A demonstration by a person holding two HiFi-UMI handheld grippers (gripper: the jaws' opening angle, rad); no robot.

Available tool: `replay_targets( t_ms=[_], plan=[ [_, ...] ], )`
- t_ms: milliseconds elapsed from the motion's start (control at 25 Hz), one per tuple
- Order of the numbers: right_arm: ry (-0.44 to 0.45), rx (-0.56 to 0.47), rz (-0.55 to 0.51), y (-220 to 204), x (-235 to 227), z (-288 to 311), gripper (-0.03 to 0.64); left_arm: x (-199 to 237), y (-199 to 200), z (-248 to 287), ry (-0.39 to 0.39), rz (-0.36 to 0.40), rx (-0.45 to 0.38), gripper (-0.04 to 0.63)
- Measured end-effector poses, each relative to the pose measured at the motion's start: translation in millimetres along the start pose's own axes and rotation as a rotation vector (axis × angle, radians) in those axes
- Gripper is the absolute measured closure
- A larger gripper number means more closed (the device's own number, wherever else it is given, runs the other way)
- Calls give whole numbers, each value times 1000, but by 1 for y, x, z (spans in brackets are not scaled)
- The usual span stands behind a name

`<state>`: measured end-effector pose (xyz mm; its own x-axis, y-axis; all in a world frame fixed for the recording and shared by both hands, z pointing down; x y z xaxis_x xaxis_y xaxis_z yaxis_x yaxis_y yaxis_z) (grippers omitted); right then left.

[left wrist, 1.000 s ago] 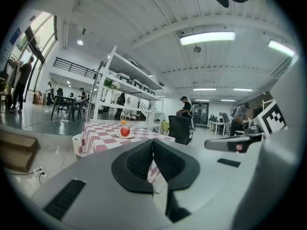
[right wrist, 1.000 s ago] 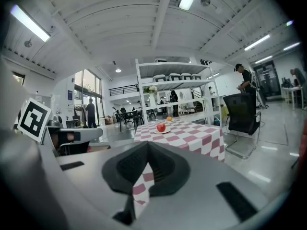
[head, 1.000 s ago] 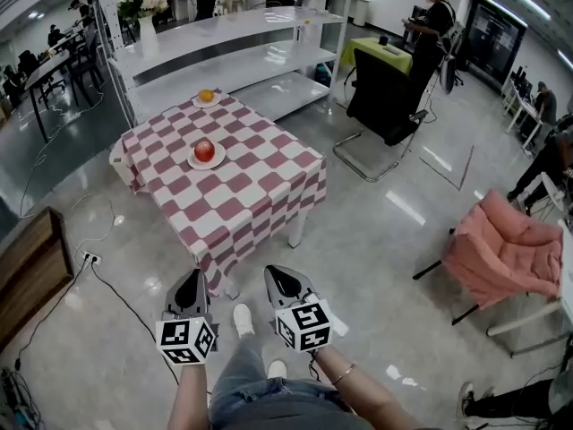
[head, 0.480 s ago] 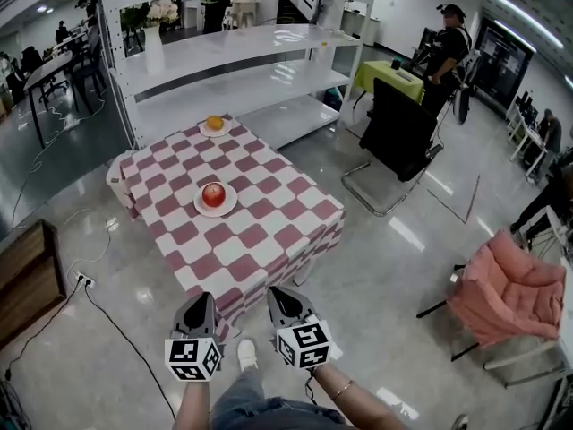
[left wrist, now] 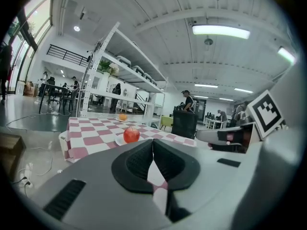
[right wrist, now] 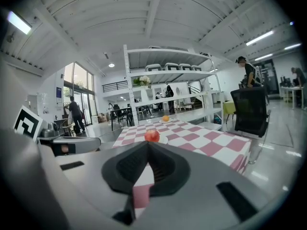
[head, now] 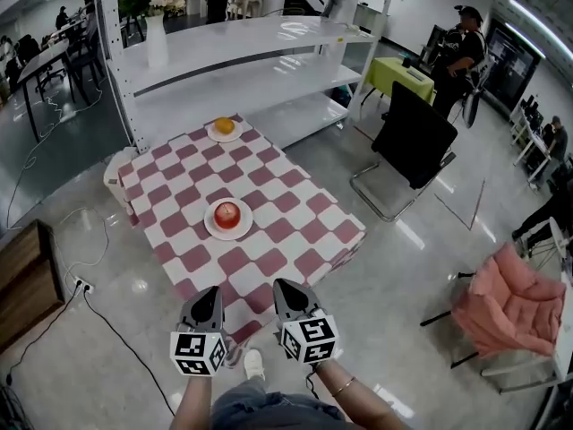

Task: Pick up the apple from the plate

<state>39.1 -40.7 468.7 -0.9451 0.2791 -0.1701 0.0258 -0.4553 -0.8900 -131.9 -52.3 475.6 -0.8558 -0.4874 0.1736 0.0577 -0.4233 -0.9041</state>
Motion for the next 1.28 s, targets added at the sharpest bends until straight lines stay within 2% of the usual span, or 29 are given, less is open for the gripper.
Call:
replay_targets(
  t_ms=[280, 480, 880, 1280],
  plan=[
    [-28, 18, -3, 12, -3, 36, 606, 32, 10, 30, -15, -6, 12, 578],
    [-45, 36, -5, 14, -8, 46, 607, 37, 13, 45, -28, 7, 32, 578],
    [-34, 54, -28, 25, -22, 72, 607, 51, 18, 75, 10, 27, 75, 575],
    [13, 73, -56, 41, -47, 111, 606, 65, 31, 117, 64, 20, 93, 492]
  ],
)
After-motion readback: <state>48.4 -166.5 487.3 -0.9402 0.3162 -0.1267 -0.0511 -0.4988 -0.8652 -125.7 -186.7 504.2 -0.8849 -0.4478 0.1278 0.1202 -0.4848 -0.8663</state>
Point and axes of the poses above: the fingertips, and each gripper's own axes: z forward along the fingers, x to its left, y out of its top, the point moved 4 cm from there along -z, backward along the fingers, and after that the axes turned 10 degrees about x, right-handed, at the moved point
